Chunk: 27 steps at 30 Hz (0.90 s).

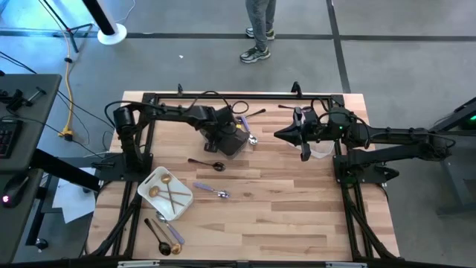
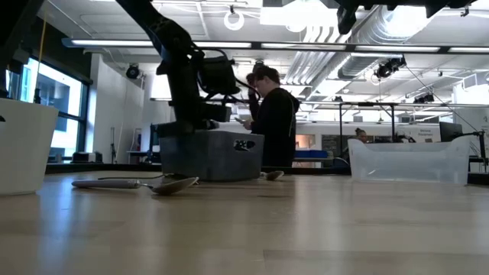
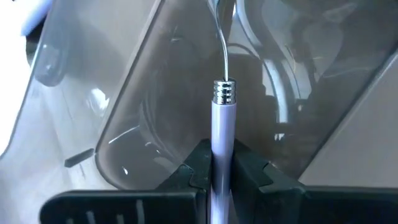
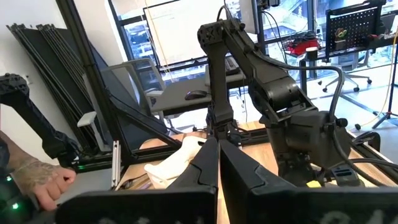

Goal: Sort silverware by color (type)
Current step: Put the top right purple spoon into the black bin

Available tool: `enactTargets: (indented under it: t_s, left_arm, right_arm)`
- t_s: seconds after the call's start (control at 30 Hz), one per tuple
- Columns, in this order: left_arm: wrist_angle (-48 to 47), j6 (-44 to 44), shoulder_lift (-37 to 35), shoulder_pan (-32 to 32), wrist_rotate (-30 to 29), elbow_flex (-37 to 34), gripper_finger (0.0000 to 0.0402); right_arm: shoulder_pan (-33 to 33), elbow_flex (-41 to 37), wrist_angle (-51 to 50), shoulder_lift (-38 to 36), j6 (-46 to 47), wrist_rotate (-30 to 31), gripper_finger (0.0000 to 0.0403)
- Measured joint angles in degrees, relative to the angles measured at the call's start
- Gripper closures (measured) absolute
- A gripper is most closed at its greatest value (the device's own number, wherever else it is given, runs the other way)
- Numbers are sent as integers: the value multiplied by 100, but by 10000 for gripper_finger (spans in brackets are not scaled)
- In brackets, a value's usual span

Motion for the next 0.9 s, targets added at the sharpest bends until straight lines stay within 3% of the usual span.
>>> enactTargets:
  t_s: [0.43,0.9]
  left_arm:
    - [20,160,22,-132,-306,-15,340]
    - [-184,141,7,-135,-367,519,335]
  right_arm:
    - [0,0,0,0,-1,-7,403]
    - [2,0,0,2,-1,-7,403]
